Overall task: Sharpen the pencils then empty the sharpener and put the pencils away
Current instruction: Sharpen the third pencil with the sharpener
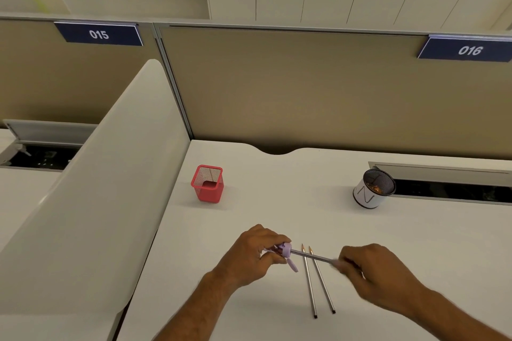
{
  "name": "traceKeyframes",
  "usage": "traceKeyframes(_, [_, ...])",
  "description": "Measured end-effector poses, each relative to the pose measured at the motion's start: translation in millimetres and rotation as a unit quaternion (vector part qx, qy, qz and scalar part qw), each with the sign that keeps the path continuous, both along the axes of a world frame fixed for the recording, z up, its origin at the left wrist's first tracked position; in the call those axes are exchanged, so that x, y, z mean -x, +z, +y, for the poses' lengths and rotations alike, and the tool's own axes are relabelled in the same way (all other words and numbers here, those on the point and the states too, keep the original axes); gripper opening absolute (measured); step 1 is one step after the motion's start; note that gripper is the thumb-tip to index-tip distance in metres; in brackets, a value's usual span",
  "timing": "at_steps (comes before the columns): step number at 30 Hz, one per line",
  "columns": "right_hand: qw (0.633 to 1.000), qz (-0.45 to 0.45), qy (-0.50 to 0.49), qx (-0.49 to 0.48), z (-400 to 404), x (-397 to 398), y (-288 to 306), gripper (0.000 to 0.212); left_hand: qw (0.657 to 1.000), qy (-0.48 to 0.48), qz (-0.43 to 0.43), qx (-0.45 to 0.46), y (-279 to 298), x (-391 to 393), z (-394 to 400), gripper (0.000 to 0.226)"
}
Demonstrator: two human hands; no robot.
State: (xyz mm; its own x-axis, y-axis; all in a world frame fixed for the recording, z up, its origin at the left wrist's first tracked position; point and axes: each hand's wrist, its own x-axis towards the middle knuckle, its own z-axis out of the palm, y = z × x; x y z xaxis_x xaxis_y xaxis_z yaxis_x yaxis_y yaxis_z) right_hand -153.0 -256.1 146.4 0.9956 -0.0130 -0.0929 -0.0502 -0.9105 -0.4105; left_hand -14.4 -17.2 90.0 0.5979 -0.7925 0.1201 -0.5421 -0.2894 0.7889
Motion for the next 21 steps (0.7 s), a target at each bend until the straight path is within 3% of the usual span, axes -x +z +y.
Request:
traceKeyframes(2, [0.995, -0.084, 0.018, 0.04, 2, 2, 1, 0.017, 1.0, 0.003, 0.016, -0.006, -1, -1, 0, 0.015])
traceKeyframes(7, [0.946, -0.227, 0.112, 0.204, -1, 2, -9, 0.023, 0.999, 0.014, 0.041, -0.01, -3, -2, 1, 0.018])
traceKeyframes(13, [0.974, -0.089, 0.091, 0.187, 1, -3, -7, 0.044, 1.0, 0.003, 0.003, -0.01, 0, -4, 1, 0.015])
traceKeyframes(16, [0.996, 0.04, 0.052, 0.056, -4, -5, -6, 0.037, 1.0, -0.004, -0.003, -0.007, 1, -2, 0, 0.014])
traceKeyframes(19, [0.997, 0.071, 0.018, -0.037, -6, -8, 1, 0.036, 1.0, -0.003, 0.009, -0.009, 0, -1, 0, 0.015])
traceKeyframes(21, [0.998, 0.046, 0.005, -0.039, -6, -6, 3, 0.026, 1.0, -0.001, 0.022, -0.015, -2, -1, 0, 0.016])
